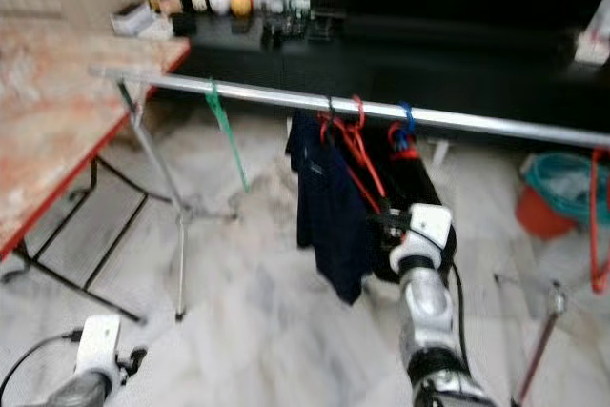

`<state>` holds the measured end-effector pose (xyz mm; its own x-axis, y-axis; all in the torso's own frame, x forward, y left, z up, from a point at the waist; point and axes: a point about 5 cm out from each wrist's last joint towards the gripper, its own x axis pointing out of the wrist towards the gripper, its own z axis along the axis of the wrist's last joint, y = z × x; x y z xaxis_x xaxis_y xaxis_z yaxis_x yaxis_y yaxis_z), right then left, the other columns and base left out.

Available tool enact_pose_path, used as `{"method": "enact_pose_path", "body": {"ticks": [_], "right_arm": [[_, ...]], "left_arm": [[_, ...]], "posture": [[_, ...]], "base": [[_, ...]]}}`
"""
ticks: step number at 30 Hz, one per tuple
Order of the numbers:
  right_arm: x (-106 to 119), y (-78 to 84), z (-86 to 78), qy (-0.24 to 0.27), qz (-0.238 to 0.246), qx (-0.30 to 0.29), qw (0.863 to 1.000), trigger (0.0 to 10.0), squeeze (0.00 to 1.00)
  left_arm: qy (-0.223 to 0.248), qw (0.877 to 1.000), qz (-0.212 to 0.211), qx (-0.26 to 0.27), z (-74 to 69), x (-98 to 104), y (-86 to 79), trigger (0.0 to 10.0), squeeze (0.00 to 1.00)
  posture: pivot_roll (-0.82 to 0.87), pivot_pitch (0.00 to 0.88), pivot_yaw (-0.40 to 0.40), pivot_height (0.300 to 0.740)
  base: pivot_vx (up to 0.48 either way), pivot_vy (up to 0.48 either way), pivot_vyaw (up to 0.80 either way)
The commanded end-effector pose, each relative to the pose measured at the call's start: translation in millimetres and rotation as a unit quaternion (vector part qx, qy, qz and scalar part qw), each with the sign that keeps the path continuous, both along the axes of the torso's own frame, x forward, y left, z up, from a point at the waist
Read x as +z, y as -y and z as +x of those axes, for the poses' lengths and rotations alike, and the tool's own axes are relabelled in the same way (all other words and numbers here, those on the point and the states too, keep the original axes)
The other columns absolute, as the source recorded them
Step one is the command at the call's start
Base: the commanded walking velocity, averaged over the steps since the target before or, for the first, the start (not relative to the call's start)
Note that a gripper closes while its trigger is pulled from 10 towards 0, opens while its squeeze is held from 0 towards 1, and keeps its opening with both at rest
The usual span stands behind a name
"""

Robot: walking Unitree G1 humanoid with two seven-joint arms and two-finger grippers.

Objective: Hang hanger

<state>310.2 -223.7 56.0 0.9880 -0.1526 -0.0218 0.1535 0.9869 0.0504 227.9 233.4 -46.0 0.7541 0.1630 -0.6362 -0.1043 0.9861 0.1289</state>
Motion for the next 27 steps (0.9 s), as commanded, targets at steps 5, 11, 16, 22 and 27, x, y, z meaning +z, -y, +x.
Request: {"method": "enact_pose_path", "body": {"ticks": [5,11,16,22,27], "right_arm": [[12,-5.5,6.3,0.037,0.011,-0.001,0.999,10.0,0.0],[19,-7.2,6.0,0.061,0.006,0.001,0.998,10.0,0.0],[14,-4.4,-3.6,0.063,0.002,-0.012,0.998,10.0,0.0],[16,1.1,-14.4,0.077,-0.018,-0.028,0.997,10.0,0.0],[19,14.4,-28.9,0.081,-0.031,-0.053,0.995,10.0,0.0]], "left_arm": [[-0.009,1.0,0.007,0.012,-9.5,-3,-9.9,10.0,0.0],[-0.005,1.0,0.005,0.014,-11.6,-4,-10.9,10.0,0.0],[-0.01,1.0,0.005,0.016,-17.8,-7,-10.7,10.0,0.0],[-0.015,1.0,0.006,0.015,-21.2,-9,-10.8,10.0,0.0],[-0.017,1.0,0.008,0.011,-21.9,-10,-10.8,10.0,0.0]], "posture": [[0.02,0.0,0.017,0.74],[0.01,0.0,0.018,0.74],[0.02,0.0,0.013,0.74],[0.02,0.0,0.013,0.74],[0.01,0.0,0.015,0.74]], "base": [[0.339,0.0,0.0],[0.041,0.0,0.0],[0.0,0.0,0.0],[0.0,0.0,0.0],[0.0,0.0,0.0]]}}
